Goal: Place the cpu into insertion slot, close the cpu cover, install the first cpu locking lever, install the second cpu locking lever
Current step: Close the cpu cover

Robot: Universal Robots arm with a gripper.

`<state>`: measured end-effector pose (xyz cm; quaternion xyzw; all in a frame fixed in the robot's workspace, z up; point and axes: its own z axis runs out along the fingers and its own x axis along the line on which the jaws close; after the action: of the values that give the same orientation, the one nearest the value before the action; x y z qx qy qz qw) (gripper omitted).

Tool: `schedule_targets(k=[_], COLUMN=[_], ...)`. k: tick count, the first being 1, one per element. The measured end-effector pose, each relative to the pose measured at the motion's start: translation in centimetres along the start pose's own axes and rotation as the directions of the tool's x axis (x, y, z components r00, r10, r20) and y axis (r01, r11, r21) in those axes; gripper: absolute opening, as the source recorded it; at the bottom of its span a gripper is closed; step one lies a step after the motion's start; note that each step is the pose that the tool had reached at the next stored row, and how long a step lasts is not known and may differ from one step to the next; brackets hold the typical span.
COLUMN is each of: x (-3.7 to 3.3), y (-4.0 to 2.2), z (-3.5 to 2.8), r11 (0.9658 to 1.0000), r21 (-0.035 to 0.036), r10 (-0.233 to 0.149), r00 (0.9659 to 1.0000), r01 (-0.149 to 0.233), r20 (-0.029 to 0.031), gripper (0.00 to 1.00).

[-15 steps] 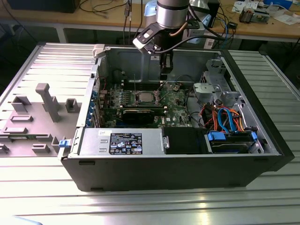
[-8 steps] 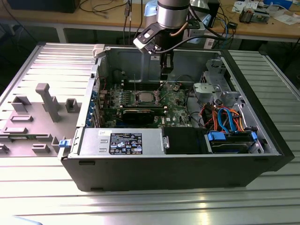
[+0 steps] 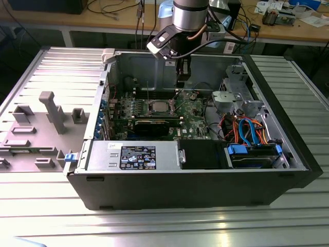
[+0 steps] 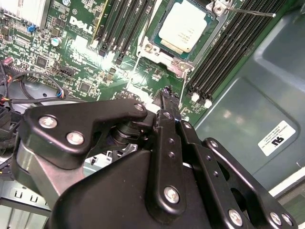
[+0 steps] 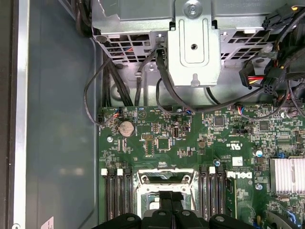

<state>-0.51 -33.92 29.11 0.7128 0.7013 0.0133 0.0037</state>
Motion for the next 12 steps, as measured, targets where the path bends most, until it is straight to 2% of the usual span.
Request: schedule_targets(k=[2,12], x=[0.00,0.01], y=[0.21,0.44], z=[0.01,0.01], r11=[1.0000,1.0000], r21=[0.0000,0.0000], r10=[0.000,0.000], r00=[1.0000,1.0000], r01=[0.000,0.000], r20=[0.0000,-0.0001], gripper=[0.11,0.11])
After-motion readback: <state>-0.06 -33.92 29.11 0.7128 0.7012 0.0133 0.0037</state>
